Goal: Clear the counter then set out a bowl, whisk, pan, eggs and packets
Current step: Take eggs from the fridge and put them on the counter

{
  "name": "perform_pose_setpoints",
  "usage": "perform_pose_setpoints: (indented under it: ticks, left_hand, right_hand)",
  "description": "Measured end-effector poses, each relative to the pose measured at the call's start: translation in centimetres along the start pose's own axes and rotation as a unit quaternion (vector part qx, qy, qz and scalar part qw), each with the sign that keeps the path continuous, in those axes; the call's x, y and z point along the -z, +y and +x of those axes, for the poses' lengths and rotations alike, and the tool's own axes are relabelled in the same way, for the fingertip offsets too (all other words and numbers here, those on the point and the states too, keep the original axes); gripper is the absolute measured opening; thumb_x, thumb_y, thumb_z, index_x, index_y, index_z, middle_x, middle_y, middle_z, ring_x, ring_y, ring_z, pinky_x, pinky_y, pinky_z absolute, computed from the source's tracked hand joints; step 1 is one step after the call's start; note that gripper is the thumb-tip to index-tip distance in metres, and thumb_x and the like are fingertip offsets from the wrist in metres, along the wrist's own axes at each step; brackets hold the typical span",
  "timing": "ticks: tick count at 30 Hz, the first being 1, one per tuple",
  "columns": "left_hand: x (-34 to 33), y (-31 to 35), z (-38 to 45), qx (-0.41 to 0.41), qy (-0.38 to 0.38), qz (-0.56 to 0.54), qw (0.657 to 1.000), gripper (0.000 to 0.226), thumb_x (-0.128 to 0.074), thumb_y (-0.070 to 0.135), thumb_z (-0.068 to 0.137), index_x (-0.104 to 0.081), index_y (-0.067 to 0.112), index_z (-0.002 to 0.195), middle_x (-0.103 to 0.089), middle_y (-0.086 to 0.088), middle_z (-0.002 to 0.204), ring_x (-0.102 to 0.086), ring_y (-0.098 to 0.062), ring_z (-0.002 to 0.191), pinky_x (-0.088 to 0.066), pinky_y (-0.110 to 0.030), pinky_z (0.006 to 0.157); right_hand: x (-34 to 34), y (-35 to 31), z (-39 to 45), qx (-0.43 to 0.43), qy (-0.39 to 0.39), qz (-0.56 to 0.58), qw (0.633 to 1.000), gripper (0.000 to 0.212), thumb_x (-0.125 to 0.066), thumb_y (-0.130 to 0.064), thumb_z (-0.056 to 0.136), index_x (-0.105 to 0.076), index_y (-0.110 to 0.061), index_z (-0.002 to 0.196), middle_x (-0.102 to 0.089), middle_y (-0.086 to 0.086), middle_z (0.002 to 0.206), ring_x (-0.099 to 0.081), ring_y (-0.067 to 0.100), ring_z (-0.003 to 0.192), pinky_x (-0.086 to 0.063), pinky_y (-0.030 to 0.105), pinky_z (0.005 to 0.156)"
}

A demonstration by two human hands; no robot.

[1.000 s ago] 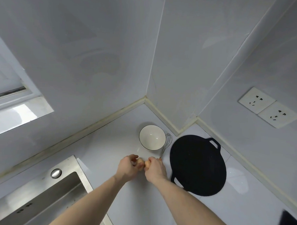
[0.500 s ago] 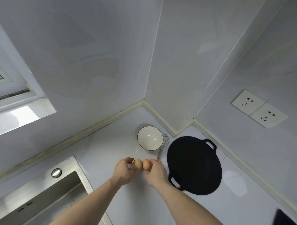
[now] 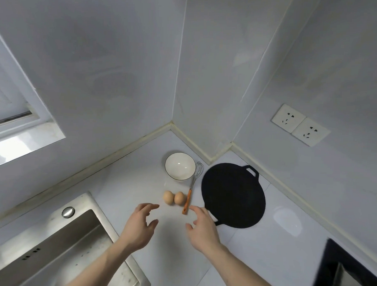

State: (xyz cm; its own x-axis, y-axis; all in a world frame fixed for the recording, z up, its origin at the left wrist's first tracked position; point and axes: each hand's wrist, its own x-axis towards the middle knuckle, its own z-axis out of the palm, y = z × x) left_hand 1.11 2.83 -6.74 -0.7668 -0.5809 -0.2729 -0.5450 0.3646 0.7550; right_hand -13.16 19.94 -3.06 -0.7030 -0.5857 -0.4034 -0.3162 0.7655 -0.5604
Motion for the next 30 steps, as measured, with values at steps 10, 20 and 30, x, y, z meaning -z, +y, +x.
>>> perform_pose_setpoints:
  ticks: [10, 20, 30]
  left_hand:
    - [-0.4, 3.3, -5.3, -0.056, -0.030, 0.053, 0.997, 0.040, -0.064, 0.024, 0.094, -0.059, 0.030, 0.133, -0.048, 0.008, 0.139, -0.055, -0.016, 0.121, -0.047, -0.034, 0.104]
    - [-4.9, 11.7, -13.9, -0.158, -0.063, 0.124, 0.978, 0.037, -0.060, 0.025, 0.097, -0.058, 0.029, 0.134, -0.045, 0.011, 0.143, -0.052, -0.017, 0.125, -0.045, -0.032, 0.106]
    - [-14.8, 19.4, -27.8, -0.265, -0.113, 0.140, 0.947, 0.036, -0.060, 0.024, 0.096, -0.061, 0.033, 0.131, -0.045, 0.015, 0.143, -0.053, -0.011, 0.122, -0.044, -0.028, 0.105]
  right_hand:
    - [1.7, 2.9, -8.1, 0.001, 0.013, 0.070, 0.997, 0.058, -0.061, -0.025, 0.096, -0.039, -0.036, 0.149, -0.037, -0.017, 0.150, -0.044, 0.008, 0.136, -0.043, 0.033, 0.112]
    - [6.7, 8.8, -22.5, 0.002, 0.112, 0.103, 0.988, 0.058, -0.061, -0.029, 0.095, -0.039, -0.035, 0.149, -0.039, -0.016, 0.151, -0.044, 0.007, 0.135, -0.038, 0.027, 0.114]
    - [8.5, 19.0, -41.6, -0.028, 0.192, 0.143, 0.971, 0.060, -0.063, -0.032, 0.093, -0.040, -0.037, 0.149, -0.041, -0.018, 0.149, -0.045, 0.006, 0.133, -0.037, 0.024, 0.112]
